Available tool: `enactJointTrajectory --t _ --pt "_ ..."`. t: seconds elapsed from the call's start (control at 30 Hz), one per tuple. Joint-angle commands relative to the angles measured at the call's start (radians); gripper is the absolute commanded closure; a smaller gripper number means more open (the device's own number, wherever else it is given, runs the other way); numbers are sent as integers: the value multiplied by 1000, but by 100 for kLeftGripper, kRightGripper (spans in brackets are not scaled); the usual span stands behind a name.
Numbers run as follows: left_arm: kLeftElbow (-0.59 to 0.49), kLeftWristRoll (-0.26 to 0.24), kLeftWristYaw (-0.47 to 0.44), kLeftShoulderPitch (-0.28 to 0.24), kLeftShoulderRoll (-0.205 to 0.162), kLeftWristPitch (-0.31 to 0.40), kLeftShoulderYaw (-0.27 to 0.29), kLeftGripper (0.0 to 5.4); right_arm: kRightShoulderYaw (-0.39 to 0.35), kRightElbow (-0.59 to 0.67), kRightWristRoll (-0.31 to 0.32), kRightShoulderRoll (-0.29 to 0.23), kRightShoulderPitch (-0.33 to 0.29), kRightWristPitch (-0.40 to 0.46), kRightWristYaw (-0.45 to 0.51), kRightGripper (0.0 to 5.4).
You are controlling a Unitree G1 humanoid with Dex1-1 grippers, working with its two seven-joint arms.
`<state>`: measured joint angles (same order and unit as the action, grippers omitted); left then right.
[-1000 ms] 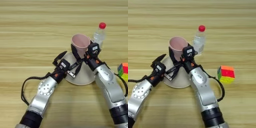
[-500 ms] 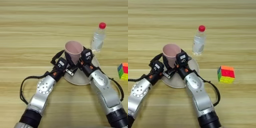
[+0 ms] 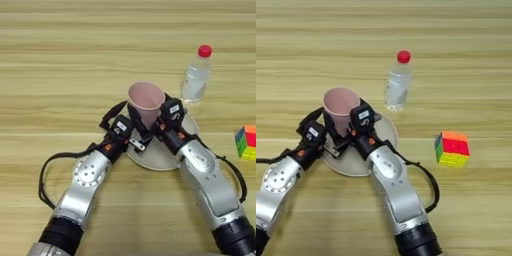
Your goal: Move the objects on the table
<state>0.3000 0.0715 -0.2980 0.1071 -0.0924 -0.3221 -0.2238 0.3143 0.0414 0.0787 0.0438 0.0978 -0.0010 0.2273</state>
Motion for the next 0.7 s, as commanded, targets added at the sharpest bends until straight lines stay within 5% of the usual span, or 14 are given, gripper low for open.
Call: enactJointTrajectory --t 0.03,0.37,0.7 --pt "24 -4 -3 21 5 -5 4 0 16 17 -5 22 -4 3 1 93" --pt "35 -12 -2 25 11 -17 13 0 17 5 -6 23 0 -2 1 93" --pt "29 -35 -11 21 19 -25 31 93 14 -3 -7 22 2 -5 0 93"
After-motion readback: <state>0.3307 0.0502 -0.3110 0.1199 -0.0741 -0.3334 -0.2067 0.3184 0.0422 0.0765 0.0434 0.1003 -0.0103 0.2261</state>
